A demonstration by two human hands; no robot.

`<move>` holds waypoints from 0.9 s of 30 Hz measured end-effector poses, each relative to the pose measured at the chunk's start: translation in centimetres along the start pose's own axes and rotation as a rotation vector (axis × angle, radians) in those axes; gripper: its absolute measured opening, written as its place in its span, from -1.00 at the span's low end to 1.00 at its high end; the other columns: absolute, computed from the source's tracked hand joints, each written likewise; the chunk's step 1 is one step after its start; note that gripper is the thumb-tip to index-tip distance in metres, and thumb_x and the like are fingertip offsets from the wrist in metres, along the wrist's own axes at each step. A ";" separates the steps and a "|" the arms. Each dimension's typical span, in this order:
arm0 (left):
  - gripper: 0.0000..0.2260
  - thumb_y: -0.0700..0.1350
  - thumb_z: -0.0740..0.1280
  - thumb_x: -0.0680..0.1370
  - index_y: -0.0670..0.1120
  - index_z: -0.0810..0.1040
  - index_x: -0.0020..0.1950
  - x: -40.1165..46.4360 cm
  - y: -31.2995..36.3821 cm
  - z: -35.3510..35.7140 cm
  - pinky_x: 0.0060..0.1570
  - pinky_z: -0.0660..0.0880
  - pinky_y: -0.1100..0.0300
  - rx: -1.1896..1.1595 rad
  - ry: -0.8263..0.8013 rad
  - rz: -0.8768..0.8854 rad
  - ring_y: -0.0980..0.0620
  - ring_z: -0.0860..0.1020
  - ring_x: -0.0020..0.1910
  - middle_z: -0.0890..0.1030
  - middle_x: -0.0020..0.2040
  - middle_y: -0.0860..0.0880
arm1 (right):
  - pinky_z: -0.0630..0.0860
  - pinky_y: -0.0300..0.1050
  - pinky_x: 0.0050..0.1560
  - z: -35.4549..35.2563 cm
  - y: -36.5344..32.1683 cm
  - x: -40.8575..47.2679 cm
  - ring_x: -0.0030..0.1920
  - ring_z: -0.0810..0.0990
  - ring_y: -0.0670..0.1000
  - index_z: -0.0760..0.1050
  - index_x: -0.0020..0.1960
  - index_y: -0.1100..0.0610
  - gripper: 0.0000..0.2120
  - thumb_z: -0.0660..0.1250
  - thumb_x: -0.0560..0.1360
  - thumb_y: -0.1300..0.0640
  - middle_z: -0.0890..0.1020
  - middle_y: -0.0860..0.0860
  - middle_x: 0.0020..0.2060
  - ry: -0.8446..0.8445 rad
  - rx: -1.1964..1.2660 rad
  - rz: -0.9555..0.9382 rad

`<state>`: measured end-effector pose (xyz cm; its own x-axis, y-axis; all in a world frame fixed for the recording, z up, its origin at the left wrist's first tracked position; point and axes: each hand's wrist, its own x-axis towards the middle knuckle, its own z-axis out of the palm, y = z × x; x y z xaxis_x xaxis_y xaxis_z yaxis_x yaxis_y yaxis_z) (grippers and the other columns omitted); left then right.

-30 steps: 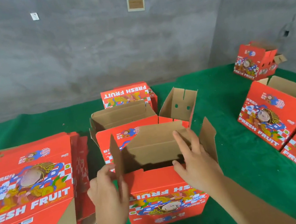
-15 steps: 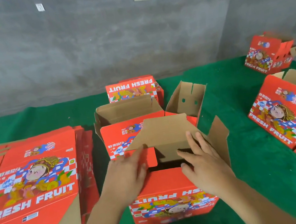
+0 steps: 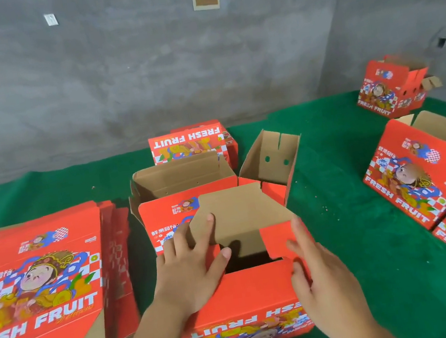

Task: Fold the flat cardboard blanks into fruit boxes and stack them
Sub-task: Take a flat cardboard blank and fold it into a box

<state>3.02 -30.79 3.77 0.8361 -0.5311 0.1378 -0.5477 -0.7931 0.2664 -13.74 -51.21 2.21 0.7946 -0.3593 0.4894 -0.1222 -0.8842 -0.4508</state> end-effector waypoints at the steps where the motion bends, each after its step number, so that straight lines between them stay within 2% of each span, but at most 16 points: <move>1: -0.29 0.51 -0.17 0.51 0.34 -0.30 0.60 0.0 0.0 -0.1 0.38 0.31 -0.13 -0.079 0.025 0.005 -0.08 0.23 0.45 0.20 0.51 0.05 | 0.55 0.00 0.28 -0.2 0.3 -0.2 0.32 0.58 -0.01 0.31 0.59 -0.03 -0.39 0.35 0.57 0.17 0.61 -0.10 0.34 -0.019 -0.033 -0.040; 3: -0.36 0.46 -0.04 0.57 0.34 -0.05 0.63 0.1 -0.5 -0.3 0.31 0.29 0.01 -0.409 0.113 0.028 0.10 0.31 0.34 0.35 0.35 0.35 | 0.58 0.02 0.19 -0.6 0.1 0.1 0.20 0.65 0.00 0.58 0.30 -0.07 -0.70 0.35 0.59 0.09 0.68 -0.11 0.16 -0.005 -0.024 0.000; 4: -0.47 0.43 -0.01 0.60 0.34 0.22 0.56 0.1 -0.8 -0.4 0.27 0.30 0.05 -0.567 0.151 0.033 0.14 0.37 0.29 0.43 0.26 0.42 | 0.59 0.00 0.08 -1.0 -0.1 0.7 0.07 0.66 -0.07 0.59 0.16 -0.14 -0.83 0.30 0.60 -0.01 0.69 -0.15 0.05 -0.011 0.054 0.108; 6: -0.54 0.43 0.01 0.60 0.25 0.61 0.13 0.0 -1.1 -0.4 0.27 0.34 -0.02 -0.642 0.168 0.034 0.11 0.43 0.23 0.54 0.12 0.28 | 0.56 -0.08 0.12 -1.6 -0.6 2.4 0.03 0.62 -0.19 0.57 0.04 -0.21 -0.73 0.11 0.59 -0.21 0.68 -0.20 -0.03 -0.008 0.291 0.339; 8: -0.58 0.48 0.14 0.50 0.24 0.61 -0.05 -0.2 -1.0 -0.2 0.30 0.31 -0.05 -0.492 0.136 0.012 0.09 0.38 0.24 0.48 0.13 0.25 | 0.30 -0.37 0.38 -1.8 -0.7 3.8 0.37 0.48 -0.14 0.55 0.24 -0.23 -0.64 0.10 0.59 -0.27 0.58 -0.17 0.27 0.008 0.333 0.350; 9: -0.61 0.49 0.22 0.45 0.27 0.57 0.05 -0.3 -0.9 0.0 0.31 0.32 -0.06 -0.371 0.126 0.015 0.04 0.36 0.28 0.43 0.20 0.23 | 0.15 -0.38 0.47 -1.6 -0.7 4.5 0.53 0.29 -0.06 0.46 0.44 -0.19 -0.56 0.18 0.61 -0.26 0.42 -0.08 0.48 -0.075 0.256 0.292; 10: -0.54 0.49 0.28 0.42 0.31 0.48 0.21 -0.4 -0.6 0.1 0.32 0.33 -0.09 -0.273 0.091 0.000 -0.01 0.34 0.32 0.38 0.29 0.17 | 0.11 -0.23 0.55 -1.2 -0.6 4.8 0.62 0.10 0.02 0.30 0.56 -0.21 -0.45 0.28 0.60 -0.23 0.19 -0.03 0.61 -0.229 0.148 0.239; 12: -0.26 0.49 0.35 0.39 0.33 0.20 0.50 -0.4 -0.4 0.1 0.34 0.37 -0.16 -0.162 -0.043 -0.070 -0.09 0.31 0.41 0.28 0.44 0.09 | 0.29 0.17 0.52 -0.5 -1.2 5.4 0.64 -0.06 0.18 -0.01 0.62 -0.33 -0.22 0.36 0.56 -0.23 -0.07 -0.13 0.65 -0.551 -0.108 0.215; 14: -0.13 0.48 0.35 0.39 0.29 0.05 0.58 -0.4 0.1 0.3 0.34 0.40 -0.19 0.026 -0.161 -0.090 -0.12 0.27 0.47 0.26 0.50 0.07 | 0.49 0.23 0.32 0.3 -1.7 5.9 0.55 0.10 0.23 -0.06 0.61 -0.32 -0.15 0.40 0.51 -0.26 0.01 -0.14 0.61 -0.610 -0.280 0.230; 16: -0.15 0.44 0.37 0.42 0.25 0.05 0.59 -0.7 0.2 1.3 0.31 0.43 -0.16 0.105 -0.198 -0.039 -0.12 0.24 0.47 0.31 0.49 0.08 | 0.53 0.18 0.21 0.7 -2.1 6.0 0.44 0.20 0.20 -0.01 0.59 -0.26 -0.15 0.42 0.49 -0.29 0.09 -0.13 0.54 -0.588 -0.354 0.243; 17: -0.19 0.41 0.37 0.44 0.24 0.09 0.59 -0.8 0.2 1.4 0.32 0.43 -0.13 0.039 -0.189 -0.007 -0.10 0.25 0.47 0.34 0.48 0.09 | 0.53 0.18 0.22 0.7 -2.0 6.0 0.43 0.20 0.20 0.01 0.59 -0.24 -0.16 0.41 0.48 -0.31 0.09 -0.13 0.52 -0.588 -0.347 0.251; 19: -0.31 0.35 0.38 0.47 0.20 0.29 0.55 -0.8 -0.3 0.8 0.39 0.42 -0.05 -0.391 -0.097 -0.005 0.01 0.39 0.43 0.46 0.44 0.10 | 0.48 0.19 0.30 0.3 -1.5 5.7 0.45 0.19 0.19 0.08 0.59 -0.23 -0.21 0.35 0.49 -0.37 0.10 -0.14 0.53 -0.558 -0.217 0.274; 22: -0.46 0.33 0.34 0.41 0.18 0.53 0.36 -1.1 -1.1 -0.4 0.24 0.51 0.16 -1.058 0.143 -0.376 0.16 0.61 0.16 0.61 0.33 -0.01 | 0.30 0.11 0.47 -0.9 -0.8 5.9 0.49 0.28 0.16 0.29 0.56 -0.16 -0.35 0.35 0.53 -0.27 0.24 -0.01 0.50 -0.386 0.125 0.380; 23: -0.41 0.36 0.31 0.41 0.16 0.53 0.38 -1.4 -0.7 -0.8 0.26 0.49 0.13 -1.198 0.058 -0.518 0.10 0.62 0.15 0.61 0.33 -0.06 | 0.29 0.08 0.50 -1.2 -0.8 6.1 0.48 0.33 0.13 0.34 0.54 -0.14 -0.40 0.36 0.54 -0.22 0.31 0.03 0.47 -0.323 0.237 0.448; 25: -0.40 0.43 0.24 0.48 0.13 0.53 0.39 -2.4 0.2 -0.6 0.33 0.49 -0.16 -1.422 -0.137 -0.637 -0.12 0.65 0.20 0.64 0.29 -0.09 | 0.35 0.10 0.47 -1.9 -0.8 6.3 0.41 0.44 0.09 0.38 0.49 -0.15 -0.47 0.35 0.55 -0.19 0.43 0.03 0.39 -0.257 0.347 0.572; 27: -0.53 0.39 0.20 0.59 0.15 0.55 0.34 -3.1 1.5 -1.1 0.26 0.54 -0.23 -1.459 -0.069 -0.629 -0.14 0.66 0.19 0.68 0.23 -0.05 | 0.41 0.09 0.39 -2.5 -0.8 6.3 0.34 0.50 0.06 0.42 0.44 -0.15 -0.52 0.34 0.55 -0.19 0.52 -0.02 0.32 -0.200 0.351 0.634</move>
<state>-0.34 -30.01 4.77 0.8820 -0.2874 -0.3734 0.4033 0.0506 0.9137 -10.14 -53.53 7.48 0.7322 -0.6772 -0.0728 -0.4218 -0.3670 -0.8291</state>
